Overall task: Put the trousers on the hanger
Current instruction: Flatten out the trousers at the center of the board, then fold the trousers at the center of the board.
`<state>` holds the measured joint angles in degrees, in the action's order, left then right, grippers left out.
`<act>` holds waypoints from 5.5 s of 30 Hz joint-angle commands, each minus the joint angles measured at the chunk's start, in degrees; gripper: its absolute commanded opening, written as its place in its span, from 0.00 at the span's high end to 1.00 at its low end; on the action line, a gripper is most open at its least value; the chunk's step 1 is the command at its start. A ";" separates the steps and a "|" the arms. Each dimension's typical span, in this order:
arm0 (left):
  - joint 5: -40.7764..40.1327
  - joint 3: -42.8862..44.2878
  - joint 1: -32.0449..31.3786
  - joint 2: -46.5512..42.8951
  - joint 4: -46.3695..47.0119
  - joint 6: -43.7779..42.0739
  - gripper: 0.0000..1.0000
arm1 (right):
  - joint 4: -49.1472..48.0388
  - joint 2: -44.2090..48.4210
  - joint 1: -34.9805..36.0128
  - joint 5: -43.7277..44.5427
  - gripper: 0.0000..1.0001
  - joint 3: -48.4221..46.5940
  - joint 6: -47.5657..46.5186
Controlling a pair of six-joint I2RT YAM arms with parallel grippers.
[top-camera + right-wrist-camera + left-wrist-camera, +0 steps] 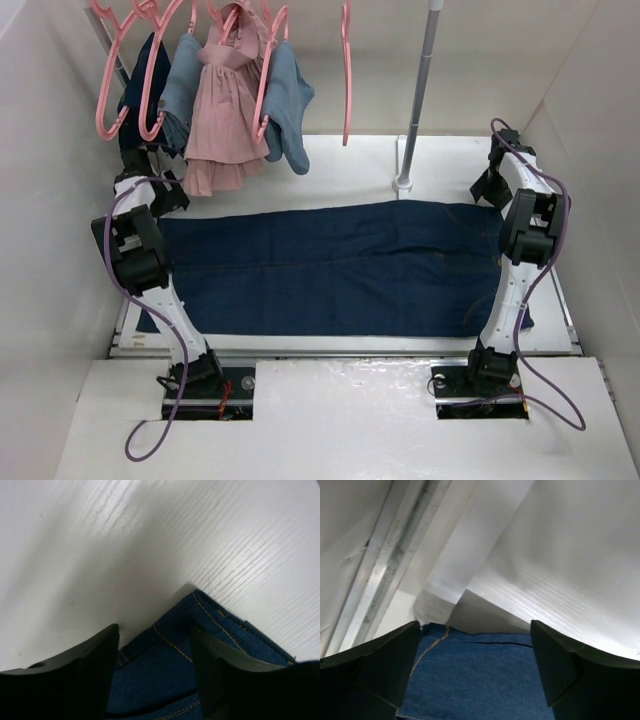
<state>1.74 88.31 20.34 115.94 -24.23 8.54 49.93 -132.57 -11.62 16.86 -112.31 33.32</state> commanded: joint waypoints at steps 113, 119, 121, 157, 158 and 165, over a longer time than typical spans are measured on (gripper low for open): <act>-4.36 -35.11 3.05 -41.77 -12.00 -42.12 0.33 | 1.22 68.09 6.08 9.70 0.26 56.14 14.75; -15.61 -52.79 2.07 -41.23 -2.24 -42.72 0.40 | -6.41 67.27 6.08 -2.08 0.30 67.30 17.66; -18.86 -55.87 2.07 -39.31 1.18 -43.51 0.40 | -10.37 64.82 5.47 -4.11 0.30 68.10 17.05; 1.25 -32.93 -6.89 -39.56 -23.83 -59.86 0.33 | -11.44 54.34 -7.27 -12.54 0.21 54.99 2.01; 0.55 -35.55 -6.89 -39.56 -23.85 -60.39 0.33 | -11.96 54.35 -7.28 -13.34 0.21 55.88 2.01; -4.55 -42.17 -6.89 -40.18 -19.27 -60.39 0.33 | -16.53 48.39 -7.28 -18.71 0.24 57.13 3.94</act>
<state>-2.28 46.41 13.50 77.08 -41.95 -49.87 36.84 -82.74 -19.29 1.13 -53.84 35.86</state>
